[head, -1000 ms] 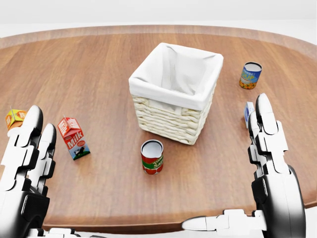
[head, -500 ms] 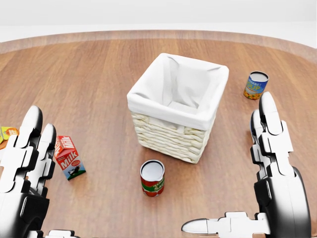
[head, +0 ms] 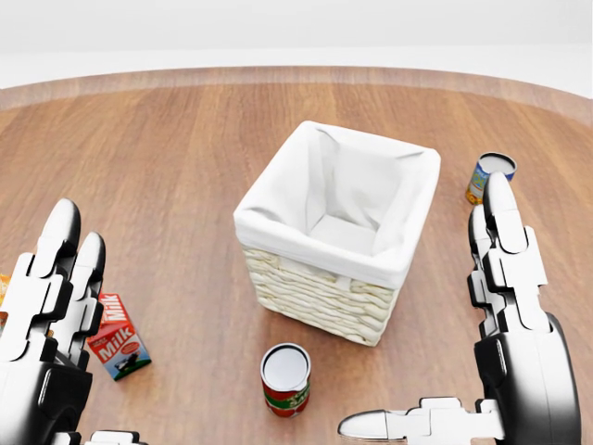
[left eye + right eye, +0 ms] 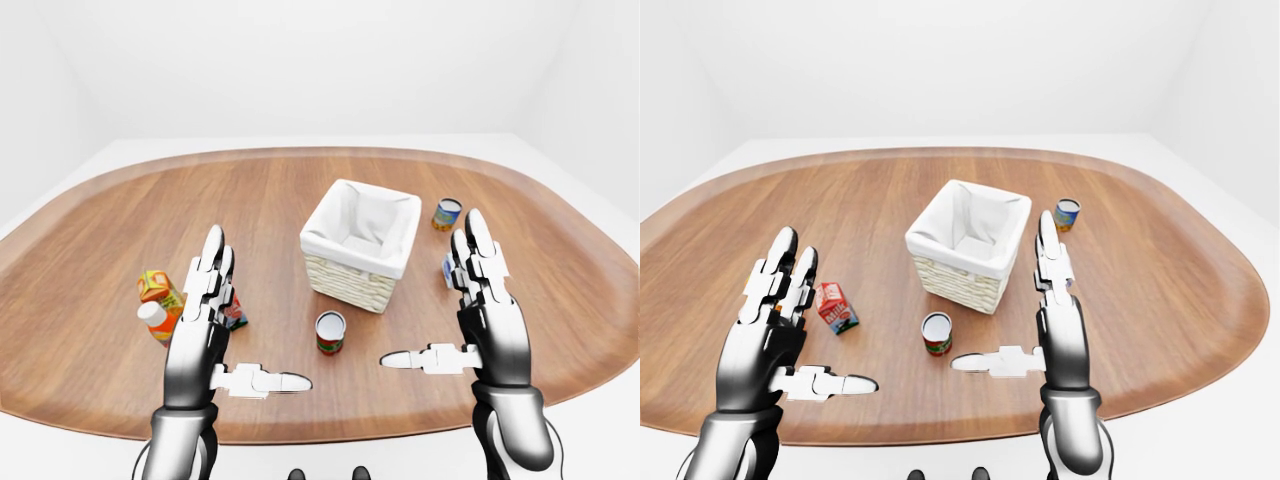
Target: Pick the milk and place it in the basket.
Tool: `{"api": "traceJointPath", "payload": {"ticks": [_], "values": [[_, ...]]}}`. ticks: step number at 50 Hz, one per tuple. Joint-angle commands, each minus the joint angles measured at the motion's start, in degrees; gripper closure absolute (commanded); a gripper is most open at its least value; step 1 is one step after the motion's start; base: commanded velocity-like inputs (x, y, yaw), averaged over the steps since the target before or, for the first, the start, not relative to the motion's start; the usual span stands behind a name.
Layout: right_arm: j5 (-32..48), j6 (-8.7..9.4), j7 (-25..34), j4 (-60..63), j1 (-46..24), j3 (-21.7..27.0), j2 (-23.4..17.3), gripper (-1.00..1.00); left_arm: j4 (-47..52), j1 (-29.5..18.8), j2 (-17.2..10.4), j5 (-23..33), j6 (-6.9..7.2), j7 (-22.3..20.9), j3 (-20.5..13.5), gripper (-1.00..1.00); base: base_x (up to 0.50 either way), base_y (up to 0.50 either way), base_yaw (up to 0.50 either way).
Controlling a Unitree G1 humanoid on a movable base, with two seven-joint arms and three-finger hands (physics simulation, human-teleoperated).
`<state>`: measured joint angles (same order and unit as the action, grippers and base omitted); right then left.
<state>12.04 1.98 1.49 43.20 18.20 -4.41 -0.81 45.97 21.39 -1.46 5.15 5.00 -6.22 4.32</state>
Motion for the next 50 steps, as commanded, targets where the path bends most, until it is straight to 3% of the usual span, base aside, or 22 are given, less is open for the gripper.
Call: {"api": "traceJointPath", "payload": {"ticks": [1, 50], "values": [[-0.1, -0.04, 0.0, 0.0, 0.0, -0.1, 0.0, -1.00, 0.0, -0.1, 0.1, 0.0, 0.00, 0.0, 0.0, -1.00, 0.21, 0.00, 0.00], [-0.2, 0.71, -0.1, 0.8, -0.1, -0.2, -0.1, -1.00, -0.8, -1.7, 0.1, 0.4, 0.00, 0.1, -0.2, -1.00, 0.22, 0.00, 0.00]]}}
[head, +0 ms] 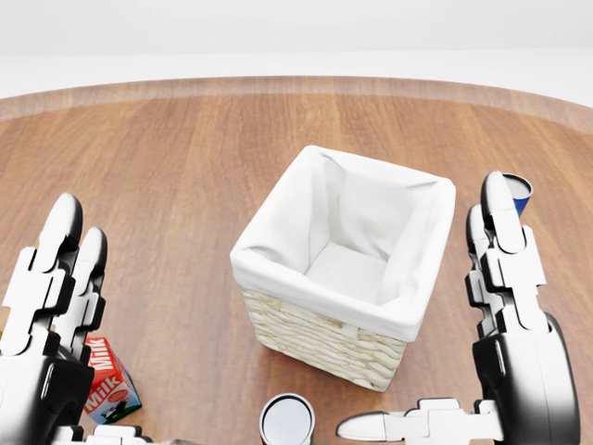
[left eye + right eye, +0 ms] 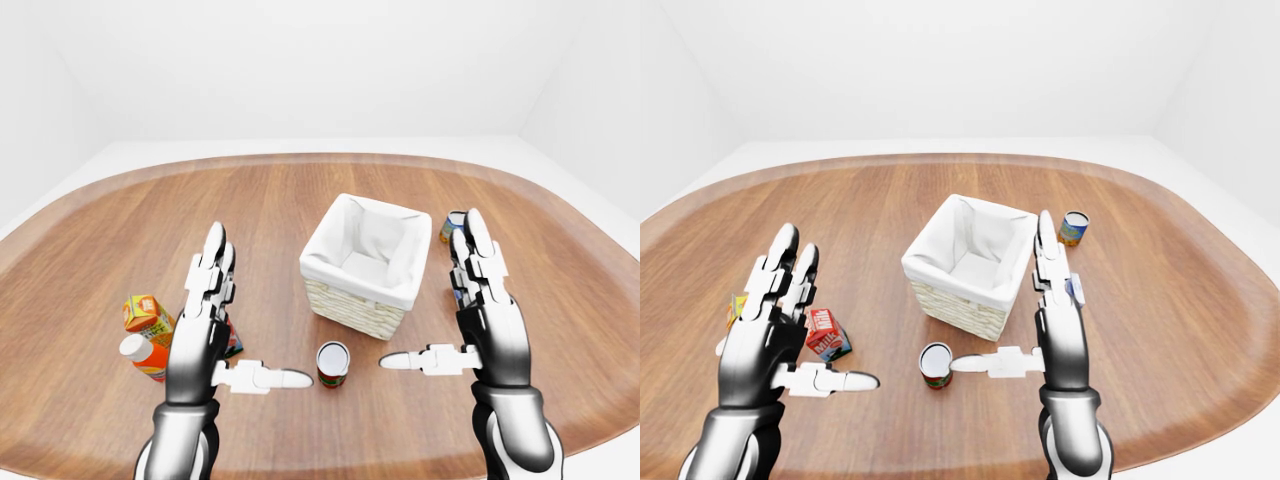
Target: Pick the milk and place it in the basket.
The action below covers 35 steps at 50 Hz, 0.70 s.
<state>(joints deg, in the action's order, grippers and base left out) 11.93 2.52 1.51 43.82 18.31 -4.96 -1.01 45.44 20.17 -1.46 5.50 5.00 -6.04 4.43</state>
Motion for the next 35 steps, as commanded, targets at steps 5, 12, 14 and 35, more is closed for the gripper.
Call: {"api": "traceJointPath", "payload": {"ticks": [5, 12, 14, 35], "values": [[-0.8, -0.35, 0.1, 0.4, 0.0, 0.7, 0.2, -1.00, -2.0, -1.7, 0.3, -0.1, 0.00, -0.3, -1.5, -1.00, 0.02, 0.00, 0.00], [-1.1, -0.90, 0.3, -0.1, 0.1, 0.8, 0.2, -1.00, -4.2, -3.8, 0.5, 1.1, 0.00, -0.8, -4.0, -1.00, 0.00, 0.00, 0.00], [-1.0, -1.17, 0.3, -0.2, 0.1, 0.8, 0.2, -1.00, -4.1, -4.7, 0.6, 0.6, 0.00, -1.8, -5.3, -1.00, 0.00, 0.00, 0.00], [-1.2, -2.13, 0.5, -0.2, 0.4, 0.7, 0.2, -1.00, -12.5, -9.1, 0.2, 11.2, -1.24, -3.5, -13.2, -1.00, 0.00, 0.00, 0.00]]}}
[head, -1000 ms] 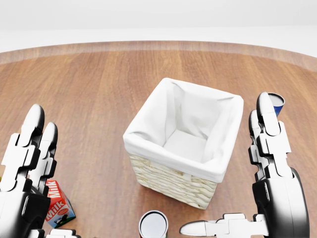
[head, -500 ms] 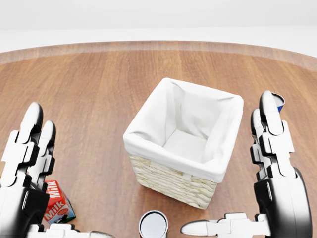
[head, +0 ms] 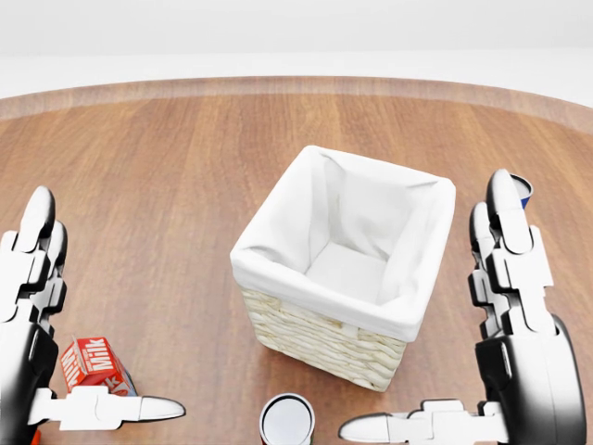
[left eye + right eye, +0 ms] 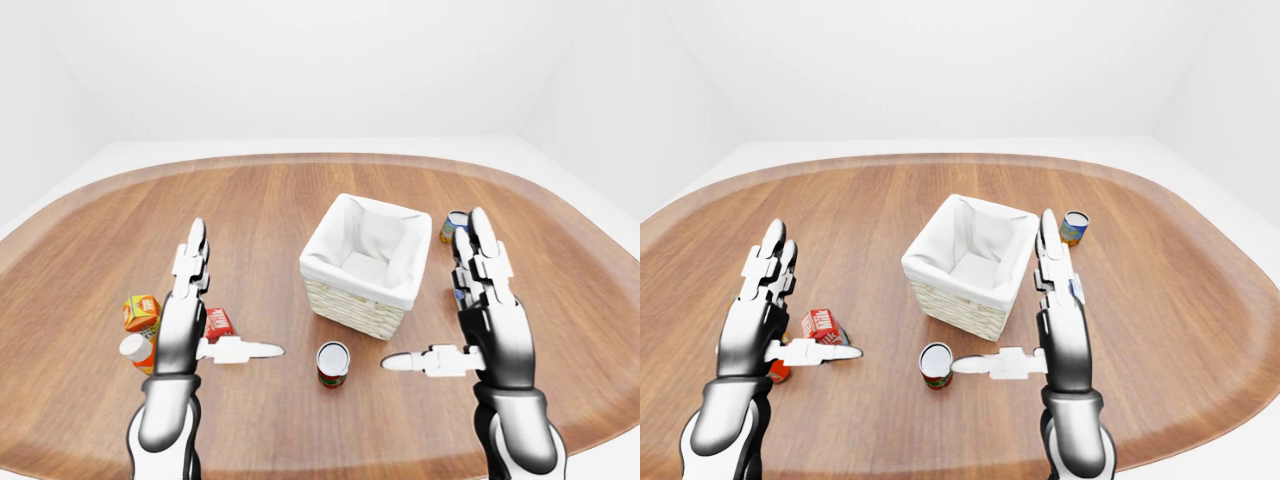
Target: Pick the milk and place it in the basket.
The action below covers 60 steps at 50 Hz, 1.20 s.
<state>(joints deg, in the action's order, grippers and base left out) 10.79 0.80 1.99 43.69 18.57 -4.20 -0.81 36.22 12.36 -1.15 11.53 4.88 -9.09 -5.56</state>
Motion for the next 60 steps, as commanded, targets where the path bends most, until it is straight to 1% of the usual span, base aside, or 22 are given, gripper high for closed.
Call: {"api": "traceJointPath", "payload": {"ticks": [1, 2, 5, 7, 8, 10, 12, 13, 16, 21, 22, 26, 29, 32, 33, 34, 35, 41, 44, 47, 56, 60], "values": [[-0.1, -0.37, 0.1, -0.2, 0.1, 0.0, 0.0, -1.00, -3.7, -1.3, -0.2, 5.6, -1.52, -0.4, -3.4, -1.00, 0.00, 0.00, 0.00], [-0.1, -0.31, 0.1, -0.2, 0.0, 0.0, 0.0, -1.00, -4.1, -1.4, -0.2, 5.6, -1.83, -0.6, -3.5, -1.00, 0.00, 0.00, 0.00], [-0.2, -0.36, 0.0, -0.1, 0.1, 0.0, 0.0, -1.00, -6.5, -0.8, -0.5, 7.0, -4.21, -0.8, -4.0, -1.00, 0.00, 0.00, 0.00], [-0.2, -0.37, 0.0, -0.2, 0.1, 0.0, 0.0, -1.00, -7.4, -0.7, -0.5, 7.4, -5.02, -1.1, -4.4, -1.00, 0.00, 0.00, 0.00], [-0.1, -0.43, 0.0, -0.4, 0.0, 0.0, 0.0, -1.00, -8.2, -0.7, -0.6, 7.8, -5.98, -0.9, -4.7, -1.00, 0.00, 0.00, 0.00], [0.0, -0.52, -0.1, -0.5, 0.0, -0.1, 0.0, -1.00, -9.2, -0.9, -0.7, 8.3, -6.74, -0.9, -5.3, -1.00, 0.00, 0.00, 0.00], [-0.1, -0.51, -0.1, -0.5, 0.0, -0.1, 0.0, -1.00, -10.0, -1.2, -0.8, 8.5, -6.92, -1.0, -5.8, -1.00, 0.00, 0.00, 0.00], [-0.4, -0.33, 0.1, -0.5, 0.0, -0.1, 0.0, -1.00, -11.0, -1.4, -1.1, 9.0, -7.62, -0.8, -6.3, -1.00, 0.00, 0.00, 0.00], [-0.3, -0.51, 0.0, -0.6, 0.1, -0.3, -0.1, -1.00, -11.6, -1.7, -1.2, 9.6, -8.12, -0.8, -6.9, -1.00, 0.00, 0.00, 0.00], [-0.4, -0.65, -0.1, -0.9, 0.0, -0.2, -0.1, -1.00, -13.5, -2.8, -1.7, 9.7, -8.37, -0.8, -7.8, -1.00, 0.00, 0.00, 0.00], [-0.4, -0.78, 0.0, -0.9, 0.1, -0.2, -0.1, -1.00, -14.1, -3.0, -2.0, 10.0, -8.72, -0.6, -8.1, -1.00, 0.00, 0.00, 0.00], [-0.5, -0.82, 0.0, -0.9, 0.1, -0.2, -0.1, -1.00, -15.4, -4.1, -2.6, 9.9, -8.50, -0.7, -8.9, -1.00, 0.00, 0.00, 0.00], [-0.6, -0.75, 0.0, -1.0, 0.0, -0.2, -0.1, -1.00, -17.4, -5.1, -3.2, 9.9, -8.73, -0.3, -9.2, -1.00, 0.00, 0.00, 0.00], [-0.6, -0.80, 0.1, -0.9, 0.2, -0.3, -0.1, -1.00, -20.1, -6.6, -4.0, 9.5, -8.76, 0.5, -9.6, -1.00, 0.00, 0.00, 0.00], [-0.6, -0.80, 0.1, -0.9, 0.2, -0.3, -0.1, -1.00, -20.9, -6.9, -4.3, 9.5, -8.97, 0.7, -9.6, -1.00, 0.00, 0.00, 0.00], [-0.6, -0.71, 0.1, -1.0, 0.1, -0.3, -0.1, -1.00, -22.8, -7.6, -4.7, 9.7, -9.60, 1.4, -9.6, -1.00, 0.00, 0.00, 0.00], [-0.6, -0.61, 0.1, -0.9, 0.1, -0.3, -0.1, -1.00, -24.4, -8.2, -5.2, 9.8, -9.88, 1.8, -9.6, -1.00, 0.00, 0.00, 0.00], [-0.6, -0.52, 0.0, -0.9, 0.1, -0.4, -0.1, -1.00, -29.3, -10.7, -6.8, 9.2, -9.88, 3.4, -9.8, -1.00, 0.00, 0.00, 0.00], [-0.6, -0.67, 0.0, -1.1, 0.0, -0.4, -0.2, -1.00, -30.2, -11.1, -7.2, 8.9, -9.88, 3.9, -9.8, -1.00, 0.00, 0.00, 0.00], [-0.7, -0.28, 0.0, -0.8, -0.1, -0.3, -0.1, -1.00, -31.5, -11.5, -7.5, 9.0, -9.88, 4.5, -9.6, -1.00, 0.00, 0.00, 0.00], [-0.7, -0.01, -0.1, -0.6, -0.2, -0.3, -0.1, -1.00, -31.9, -11.4, -7.7, 9.1, -9.88, 4.5, -9.2, -1.00, 0.00, 0.00, 0.00], [-0.8, 0.23, -0.2, -0.4, -0.4, -0.2, 0.0, -1.00, -32.5, -11.1, -7.9, 10.0, -9.88, 4.7, -9.2, -1.00, 0.00, 0.00, 0.00]]}}
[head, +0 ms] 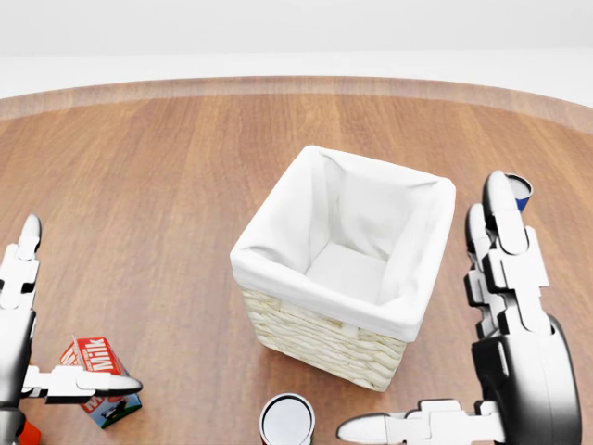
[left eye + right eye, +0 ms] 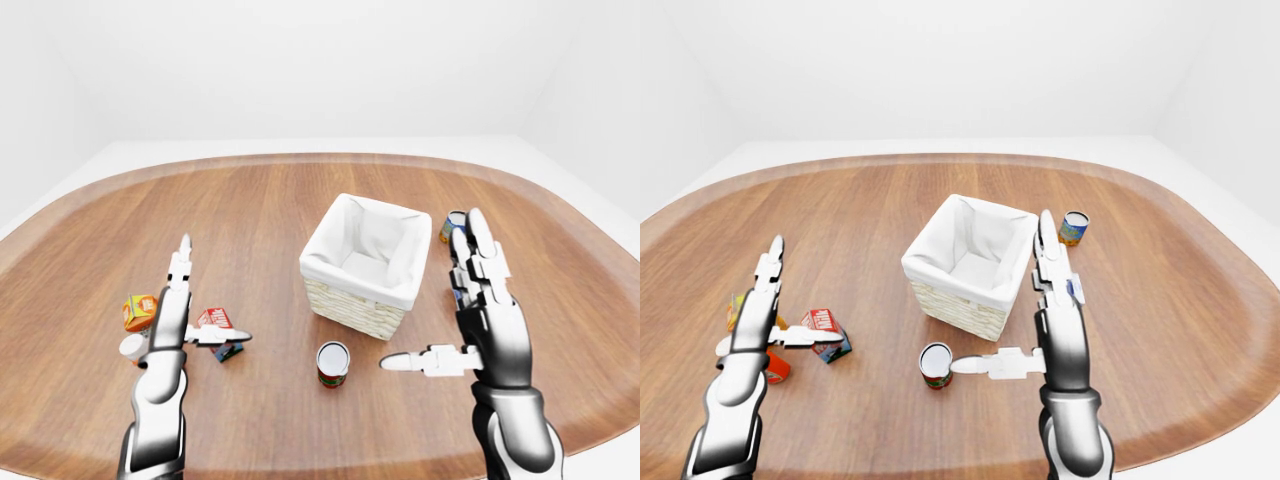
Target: Pick the milk and place it in the basket.
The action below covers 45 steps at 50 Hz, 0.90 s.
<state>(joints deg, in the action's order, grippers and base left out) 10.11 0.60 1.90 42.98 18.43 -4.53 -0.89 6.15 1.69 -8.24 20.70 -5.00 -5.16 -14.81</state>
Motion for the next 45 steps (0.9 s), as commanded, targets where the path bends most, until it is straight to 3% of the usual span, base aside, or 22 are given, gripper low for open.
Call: {"api": "traceJointPath", "payload": {"ticks": [1, 13, 45], "values": [[-0.1, 0.46, -0.2, 0.3, -0.3, 0.2, 0.1, -1.00, -2.3, -0.3, -0.8, 0.8, 0.00, 0.5, 0.0, -1.00, 0.00, 0.00, 0.00], [-0.3, 0.47, -0.3, 0.0, -0.5, 0.5, 0.2, -1.00, -1.8, 0.7, -0.4, 1.8, 0.00, -0.3, -0.1, -1.00, 0.00, 0.00, 0.00], [-0.3, -0.24, -0.4, 0.1, 0.0, 0.4, 0.2, -1.00, -15.5, -3.3, -2.8, 1.6, 0.00, 5.1, 0.9, -1.00, 0.00, 0.00, 0.00]]}}
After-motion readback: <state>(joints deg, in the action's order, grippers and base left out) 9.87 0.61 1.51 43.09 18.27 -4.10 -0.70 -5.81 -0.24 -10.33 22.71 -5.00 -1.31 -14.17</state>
